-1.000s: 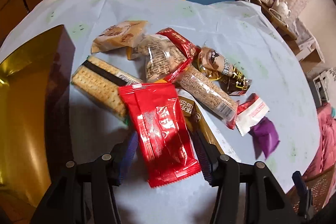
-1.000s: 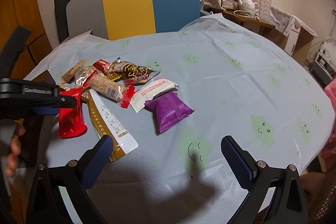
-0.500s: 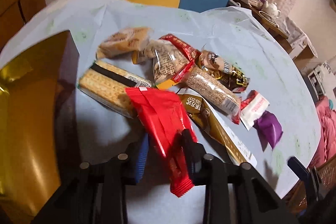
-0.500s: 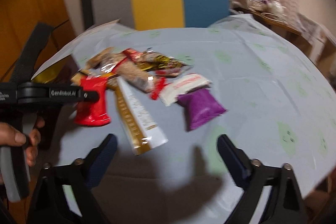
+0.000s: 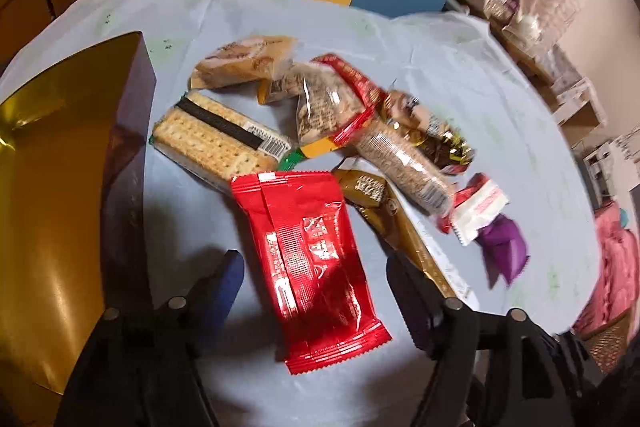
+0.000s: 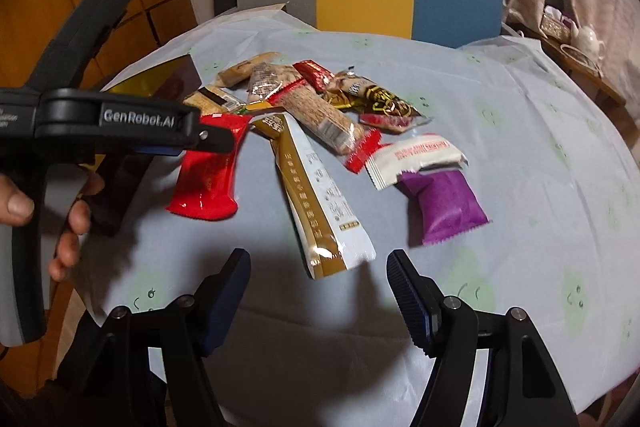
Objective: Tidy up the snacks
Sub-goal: 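Reach the left tool to the red packet and close on it, then carry the red packet into the gold tin and release it while the right tool grasps the gold-and-white bar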
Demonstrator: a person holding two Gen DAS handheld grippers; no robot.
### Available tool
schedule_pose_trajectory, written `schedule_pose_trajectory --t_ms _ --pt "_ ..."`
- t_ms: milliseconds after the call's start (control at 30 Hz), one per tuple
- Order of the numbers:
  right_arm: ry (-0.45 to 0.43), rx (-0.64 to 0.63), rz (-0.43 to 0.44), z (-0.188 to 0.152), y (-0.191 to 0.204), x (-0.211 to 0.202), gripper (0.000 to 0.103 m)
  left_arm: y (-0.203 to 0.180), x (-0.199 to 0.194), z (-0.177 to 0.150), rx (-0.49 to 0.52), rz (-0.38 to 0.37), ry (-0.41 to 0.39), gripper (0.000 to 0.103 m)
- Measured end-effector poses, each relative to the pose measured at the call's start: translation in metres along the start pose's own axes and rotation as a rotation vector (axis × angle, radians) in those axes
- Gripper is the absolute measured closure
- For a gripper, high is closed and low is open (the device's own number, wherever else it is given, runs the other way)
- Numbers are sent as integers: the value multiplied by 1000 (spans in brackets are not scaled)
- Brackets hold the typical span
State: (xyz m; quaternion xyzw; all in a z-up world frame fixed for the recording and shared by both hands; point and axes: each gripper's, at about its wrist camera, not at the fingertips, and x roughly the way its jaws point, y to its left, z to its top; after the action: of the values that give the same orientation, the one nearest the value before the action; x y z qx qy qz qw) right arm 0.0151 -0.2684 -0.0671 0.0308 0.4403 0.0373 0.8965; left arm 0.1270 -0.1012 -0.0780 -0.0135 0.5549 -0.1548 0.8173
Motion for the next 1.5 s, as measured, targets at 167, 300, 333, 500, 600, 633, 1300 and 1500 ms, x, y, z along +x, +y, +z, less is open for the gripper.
schedule_pose_trajectory --t_ms 167,300,333,500,600,633,1300,1500 --pt "-10 23 11 -6 -5 -5 31 -13 24 2 30 96 18 30" --pt "-13 23 23 -5 -8 -6 31 -10 17 -3 49 93 -33 56" --pt "-14 23 27 -3 -9 -5 31 -8 15 -5 57 90 -39 56" --pt "-8 -26 44 7 -6 1 38 -4 1 -17 77 72 -73 57" --pt "-2 -51 53 14 -3 7 50 -1 -14 -28 82 43 -99 57" --pt "4 -56 61 17 -3 9 50 0 -20 -31 82 33 -107 57" --pt "128 -230 15 49 20 69 70 152 -94 23 -158 100 -206 57" --pt "134 -220 25 47 20 68 70 166 -43 59 -217 78 -116 56"
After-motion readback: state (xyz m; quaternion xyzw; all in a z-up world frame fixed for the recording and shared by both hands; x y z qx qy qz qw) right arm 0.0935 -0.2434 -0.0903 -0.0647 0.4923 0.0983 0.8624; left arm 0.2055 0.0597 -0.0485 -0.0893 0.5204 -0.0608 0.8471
